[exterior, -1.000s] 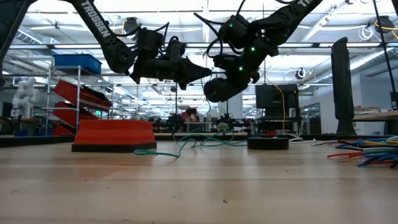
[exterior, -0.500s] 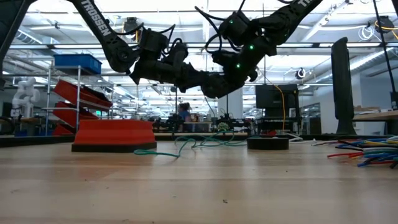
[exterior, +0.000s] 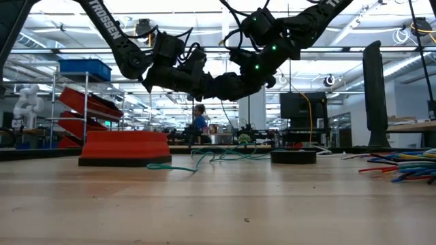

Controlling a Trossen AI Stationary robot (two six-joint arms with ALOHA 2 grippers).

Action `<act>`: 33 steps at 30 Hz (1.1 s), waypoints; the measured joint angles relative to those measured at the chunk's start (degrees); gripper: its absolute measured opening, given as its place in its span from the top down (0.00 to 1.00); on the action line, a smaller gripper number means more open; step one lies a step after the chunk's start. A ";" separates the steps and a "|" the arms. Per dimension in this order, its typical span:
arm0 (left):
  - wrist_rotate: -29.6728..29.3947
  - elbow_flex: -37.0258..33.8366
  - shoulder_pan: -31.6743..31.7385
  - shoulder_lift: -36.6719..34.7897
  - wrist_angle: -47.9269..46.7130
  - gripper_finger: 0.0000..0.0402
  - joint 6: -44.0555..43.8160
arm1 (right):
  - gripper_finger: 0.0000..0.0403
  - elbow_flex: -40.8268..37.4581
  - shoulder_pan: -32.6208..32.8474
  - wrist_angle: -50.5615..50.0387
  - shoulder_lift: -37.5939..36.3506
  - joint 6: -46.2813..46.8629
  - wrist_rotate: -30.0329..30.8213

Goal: Coiling cords
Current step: Coil the green wire cable on the spool

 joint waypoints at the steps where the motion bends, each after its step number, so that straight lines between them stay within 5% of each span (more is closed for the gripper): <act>1: -0.24 0.00 -0.14 0.00 0.14 1.00 0.05 | 1.00 0.00 0.00 0.52 0.00 0.16 -0.05; 28: -12.46 1.05 -2.84 1.55 -3.01 1.00 1.43 | 1.00 0.09 -0.13 8.04 -0.02 3.03 -3.12; 33: -13.32 1.00 -1.90 1.75 -3.27 0.93 1.54 | 1.00 0.18 -0.11 8.76 -0.05 2.73 -3.25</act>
